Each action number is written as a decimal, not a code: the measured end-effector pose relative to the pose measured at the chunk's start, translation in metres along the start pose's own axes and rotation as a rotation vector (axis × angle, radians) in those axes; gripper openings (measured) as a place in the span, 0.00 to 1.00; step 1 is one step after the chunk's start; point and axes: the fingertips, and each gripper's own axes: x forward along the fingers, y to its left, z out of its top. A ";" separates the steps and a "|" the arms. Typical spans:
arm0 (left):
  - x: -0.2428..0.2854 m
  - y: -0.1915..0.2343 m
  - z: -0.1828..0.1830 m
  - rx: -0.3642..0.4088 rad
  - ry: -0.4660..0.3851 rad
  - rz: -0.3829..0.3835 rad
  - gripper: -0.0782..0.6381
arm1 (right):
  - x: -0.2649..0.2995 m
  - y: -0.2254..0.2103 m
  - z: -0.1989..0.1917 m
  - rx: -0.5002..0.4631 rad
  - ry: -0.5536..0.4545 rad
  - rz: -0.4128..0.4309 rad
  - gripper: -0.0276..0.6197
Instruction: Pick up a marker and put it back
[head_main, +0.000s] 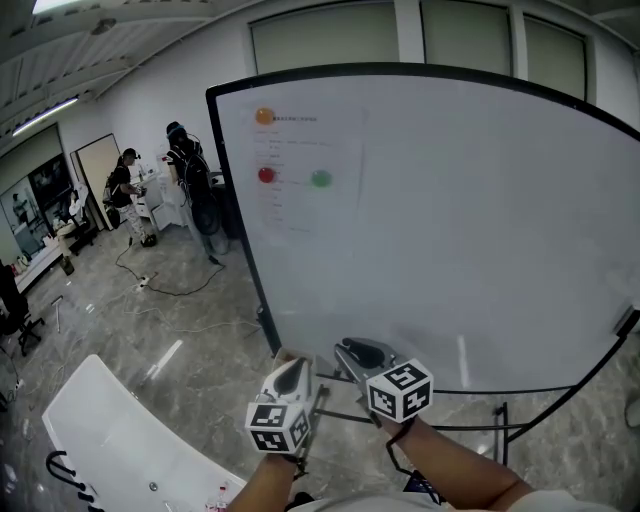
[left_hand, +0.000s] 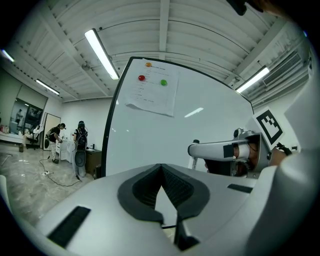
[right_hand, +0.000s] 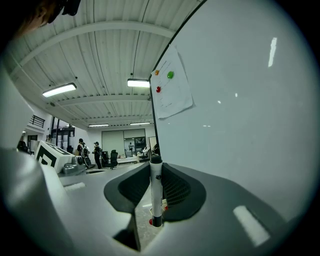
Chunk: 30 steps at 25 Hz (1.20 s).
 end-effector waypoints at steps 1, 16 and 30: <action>0.000 0.004 -0.001 -0.004 0.002 0.004 0.11 | 0.003 0.000 -0.002 0.005 0.003 0.003 0.16; 0.012 0.108 -0.029 -0.040 0.067 0.075 0.11 | 0.107 -0.017 -0.058 0.096 0.083 0.023 0.16; 0.046 0.162 -0.073 -0.070 0.167 0.036 0.11 | 0.169 -0.046 -0.147 0.190 0.194 -0.023 0.16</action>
